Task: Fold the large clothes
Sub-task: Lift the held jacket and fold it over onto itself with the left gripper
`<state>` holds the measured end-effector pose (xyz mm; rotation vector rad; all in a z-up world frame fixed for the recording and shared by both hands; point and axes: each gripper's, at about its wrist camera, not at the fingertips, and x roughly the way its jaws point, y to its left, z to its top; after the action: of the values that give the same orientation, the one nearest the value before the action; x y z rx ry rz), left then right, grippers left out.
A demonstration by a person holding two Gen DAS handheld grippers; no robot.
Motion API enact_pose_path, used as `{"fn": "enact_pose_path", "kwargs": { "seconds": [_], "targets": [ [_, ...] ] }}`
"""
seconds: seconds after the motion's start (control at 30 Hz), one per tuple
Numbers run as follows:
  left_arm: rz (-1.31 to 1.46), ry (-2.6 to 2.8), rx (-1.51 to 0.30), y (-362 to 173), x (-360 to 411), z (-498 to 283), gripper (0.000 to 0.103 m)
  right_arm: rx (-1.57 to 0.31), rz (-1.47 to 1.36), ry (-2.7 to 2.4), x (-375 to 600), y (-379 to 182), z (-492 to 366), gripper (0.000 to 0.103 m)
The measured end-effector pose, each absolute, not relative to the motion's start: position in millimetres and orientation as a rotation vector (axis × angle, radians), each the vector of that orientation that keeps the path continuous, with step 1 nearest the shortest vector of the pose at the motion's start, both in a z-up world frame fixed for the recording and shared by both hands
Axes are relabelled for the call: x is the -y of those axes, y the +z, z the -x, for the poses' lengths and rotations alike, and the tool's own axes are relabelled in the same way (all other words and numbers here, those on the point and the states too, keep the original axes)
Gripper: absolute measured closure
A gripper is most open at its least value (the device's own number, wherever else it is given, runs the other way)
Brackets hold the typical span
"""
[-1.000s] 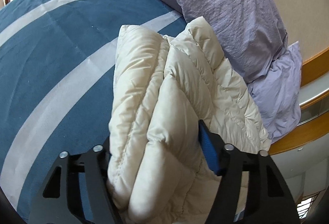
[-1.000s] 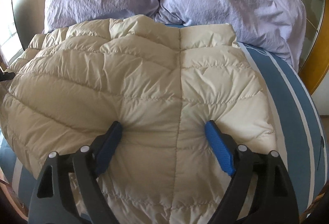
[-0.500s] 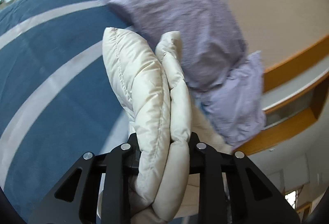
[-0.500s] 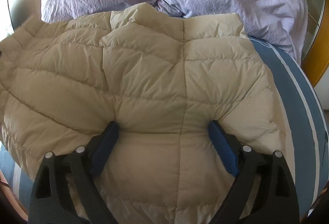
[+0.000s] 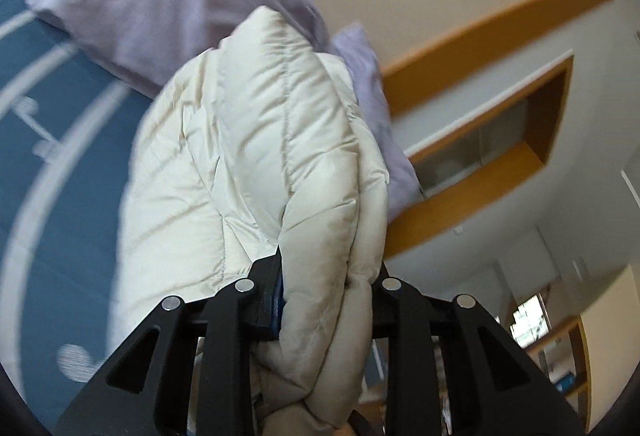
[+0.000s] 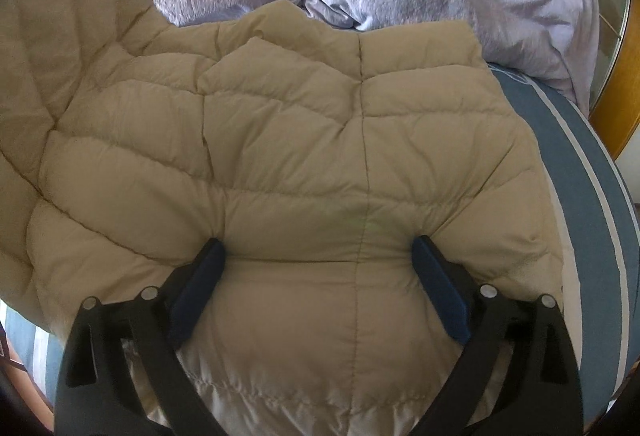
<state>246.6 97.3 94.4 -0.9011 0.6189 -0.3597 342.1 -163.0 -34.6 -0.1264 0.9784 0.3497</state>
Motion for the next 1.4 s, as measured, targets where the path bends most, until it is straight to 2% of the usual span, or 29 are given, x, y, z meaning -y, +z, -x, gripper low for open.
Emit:
{"fn": "enact_pose_path", "kwargs": {
  "seconds": [0.33,0.9,0.93,1.07,1.4],
  "targets": [
    [0.894,-0.47,-0.766,68,-10,-307,0.077,-0.978,0.103,0.375,168,-33,-342,0.008],
    [0.809,-0.448,-0.968,24,70,-355,0.076,-0.863,0.048,0.416,237,-11,-308,0.009],
    [0.799,-0.447,-0.976,24,74,-355,0.074,-0.863,0.046,0.414,237,-11,-307,0.009],
    [0.777,-0.471,-0.996,29,81,-350,0.056,-0.858,0.041,0.395,246,-8,-301,0.009],
    [0.665,-0.396,-0.938,54,58,-328,0.051,-0.829,0.029,0.351,258,5,-282,0.009]
  ]
}}
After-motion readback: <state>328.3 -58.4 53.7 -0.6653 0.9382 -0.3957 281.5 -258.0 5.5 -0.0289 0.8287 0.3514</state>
